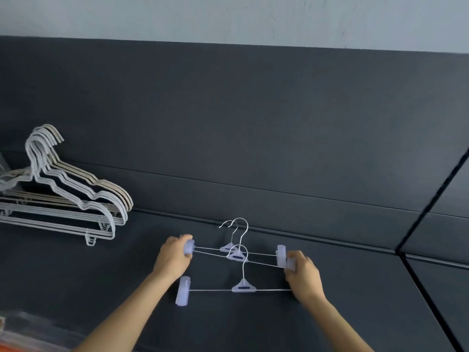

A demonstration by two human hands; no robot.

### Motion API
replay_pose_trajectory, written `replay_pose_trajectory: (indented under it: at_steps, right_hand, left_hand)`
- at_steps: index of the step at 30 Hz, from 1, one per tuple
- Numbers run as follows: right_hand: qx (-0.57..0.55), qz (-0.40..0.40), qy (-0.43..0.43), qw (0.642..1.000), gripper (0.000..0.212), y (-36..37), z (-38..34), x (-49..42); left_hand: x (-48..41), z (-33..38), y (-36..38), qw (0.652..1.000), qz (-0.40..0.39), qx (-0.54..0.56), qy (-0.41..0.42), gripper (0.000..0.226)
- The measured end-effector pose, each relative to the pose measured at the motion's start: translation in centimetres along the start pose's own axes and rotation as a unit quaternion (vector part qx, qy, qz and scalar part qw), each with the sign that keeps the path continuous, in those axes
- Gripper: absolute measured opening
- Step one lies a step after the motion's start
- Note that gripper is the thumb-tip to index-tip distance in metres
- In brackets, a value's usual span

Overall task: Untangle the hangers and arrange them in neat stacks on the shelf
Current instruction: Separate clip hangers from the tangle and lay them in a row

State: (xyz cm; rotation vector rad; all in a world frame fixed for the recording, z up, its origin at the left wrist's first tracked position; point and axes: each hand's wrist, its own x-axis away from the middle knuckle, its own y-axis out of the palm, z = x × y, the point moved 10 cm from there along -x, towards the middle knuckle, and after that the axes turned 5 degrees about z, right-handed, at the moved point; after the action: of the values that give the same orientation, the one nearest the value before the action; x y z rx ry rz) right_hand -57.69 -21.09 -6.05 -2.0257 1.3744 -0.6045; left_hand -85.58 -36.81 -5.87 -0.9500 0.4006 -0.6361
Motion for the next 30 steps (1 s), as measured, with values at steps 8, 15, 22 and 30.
replay_pose_trajectory:
  at_steps: [8,15,22,30]
  right_hand:
    - [0.008,0.01,0.014,1.0,0.02,0.7,-1.2,-1.6]
    - [0.029,0.06,0.017,0.998,0.01,-0.4,-0.2,-1.6]
    - [0.069,0.077,0.018,0.994,0.014,-1.6,1.8,0.2]
    - [0.057,0.075,0.001,0.996,0.013,-1.2,2.0,0.6]
  left_hand:
    - [-1.0,-0.4,-0.4,0.997,-0.03,0.071,0.021,0.017]
    - [0.4,0.0,0.2,0.995,-0.05,0.083,0.03,0.016]
    - [1.1,0.2,-0.6,0.996,-0.02,0.07,0.047,0.02]
    - [2.6,-1.8,-1.1,0.997,0.021,0.07,0.002,0.04]
